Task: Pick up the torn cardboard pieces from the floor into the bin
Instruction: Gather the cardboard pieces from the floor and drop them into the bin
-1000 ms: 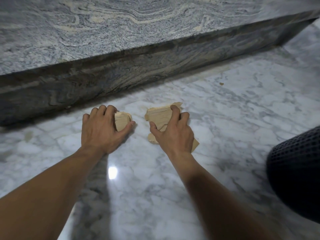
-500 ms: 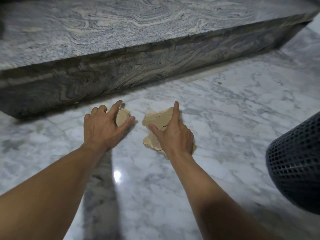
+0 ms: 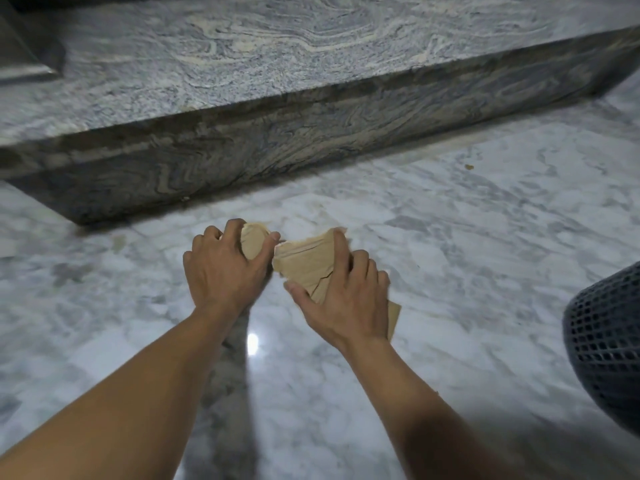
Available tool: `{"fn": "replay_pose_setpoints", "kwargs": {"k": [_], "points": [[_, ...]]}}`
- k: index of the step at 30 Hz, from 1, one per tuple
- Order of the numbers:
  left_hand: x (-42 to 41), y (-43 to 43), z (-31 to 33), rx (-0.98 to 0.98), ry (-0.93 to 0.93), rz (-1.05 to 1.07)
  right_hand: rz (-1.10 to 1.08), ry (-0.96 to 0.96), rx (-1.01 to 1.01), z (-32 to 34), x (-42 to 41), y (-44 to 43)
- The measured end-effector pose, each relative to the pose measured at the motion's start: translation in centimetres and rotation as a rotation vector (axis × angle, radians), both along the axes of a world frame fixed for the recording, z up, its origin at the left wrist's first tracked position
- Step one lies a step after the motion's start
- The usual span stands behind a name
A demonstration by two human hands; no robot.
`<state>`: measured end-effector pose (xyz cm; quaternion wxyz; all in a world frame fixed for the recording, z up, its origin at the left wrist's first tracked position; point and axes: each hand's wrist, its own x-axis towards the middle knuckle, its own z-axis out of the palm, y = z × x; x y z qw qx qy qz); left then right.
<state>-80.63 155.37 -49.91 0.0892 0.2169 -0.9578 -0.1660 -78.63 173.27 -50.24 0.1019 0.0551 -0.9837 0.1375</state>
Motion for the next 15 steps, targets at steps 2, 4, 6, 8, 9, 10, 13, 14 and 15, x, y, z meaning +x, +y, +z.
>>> {"fn": "replay_pose_setpoints", "kwargs": {"k": [2,4,6,8,9,10,13,14,15], "points": [[0.1,-0.4,0.2,0.002,-0.023,0.002,0.020,-0.022,0.039,-0.1,0.3,0.0],[0.7,-1.5,0.4,0.003,-0.043,0.052,0.034,-0.034,0.062,-0.1,0.3,0.0],[1.9,-2.8,0.4,-0.025,-0.059,0.094,0.026,-0.044,0.056,-0.1,0.2,-0.2],[3.0,-3.5,0.4,-0.039,-0.073,0.085,-0.008,-0.068,0.028,0.1,0.5,-0.6],[3.3,-3.6,0.4,-0.031,-0.073,0.081,-0.026,-0.086,0.007,0.2,0.6,-0.8],[3.5,-3.6,0.3,-0.021,-0.070,0.081,-0.046,-0.102,-0.021,0.2,0.8,-1.0],[3.6,-3.7,0.4,-0.005,-0.069,0.081,-0.071,-0.103,-0.129,0.1,1.5,-1.6],[3.6,-3.7,0.4,-0.001,-0.068,0.078,-0.060,-0.112,-0.171,0.2,1.7,-1.9],[3.6,-3.7,0.4,0.002,-0.067,0.077,-0.041,-0.137,-0.223,0.3,1.9,-2.1]]}}
